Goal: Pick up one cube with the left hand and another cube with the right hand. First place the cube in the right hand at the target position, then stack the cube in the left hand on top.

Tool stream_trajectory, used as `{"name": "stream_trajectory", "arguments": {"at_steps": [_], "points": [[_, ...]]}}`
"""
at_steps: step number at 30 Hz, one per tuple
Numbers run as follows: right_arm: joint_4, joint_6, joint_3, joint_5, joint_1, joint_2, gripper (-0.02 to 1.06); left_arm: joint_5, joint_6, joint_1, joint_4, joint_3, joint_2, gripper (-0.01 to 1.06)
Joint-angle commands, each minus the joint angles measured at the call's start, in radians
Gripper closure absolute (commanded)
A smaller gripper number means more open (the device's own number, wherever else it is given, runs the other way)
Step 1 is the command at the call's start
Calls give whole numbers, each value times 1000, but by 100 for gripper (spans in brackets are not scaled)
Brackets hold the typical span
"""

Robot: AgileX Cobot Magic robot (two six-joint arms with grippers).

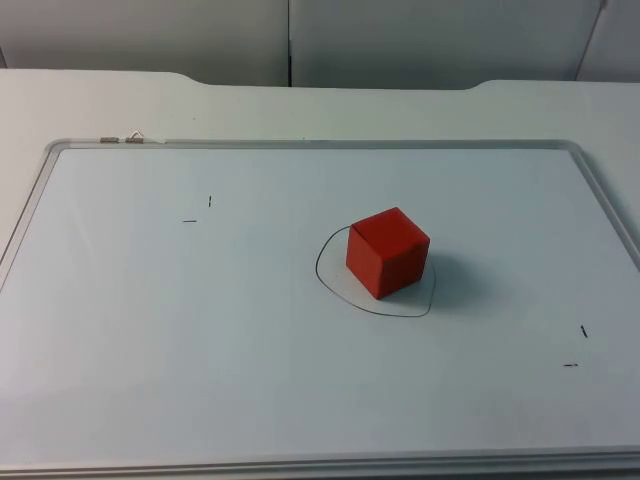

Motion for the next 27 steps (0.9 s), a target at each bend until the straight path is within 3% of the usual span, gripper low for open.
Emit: {"name": "stream_trajectory", "arguments": {"at_steps": [1, 3, 11, 14, 20, 27], "points": [[26, -10, 19, 24, 4, -3, 7, -43, -2, -7, -13, 1, 19, 105], [28, -10, 42, 17, 4, -3, 7, -72, 0, -7, -19, -2, 61, 105], [30, -12, 182, -152, 4, -62, 7, -169, 177, -7, -135, -143, 353, 105], [30, -15, 185, -155, 4, -88, 7, -180, 252, -7, -149, -275, 571, 105], [28, -15, 185, -156, 4, -119, 7, -183, 344, -7, -201, -430, 809, 105], [8, -16, 191, -158, 4, -130, 7, -182, 501, -7, -354, -655, 1131, 105]]}}
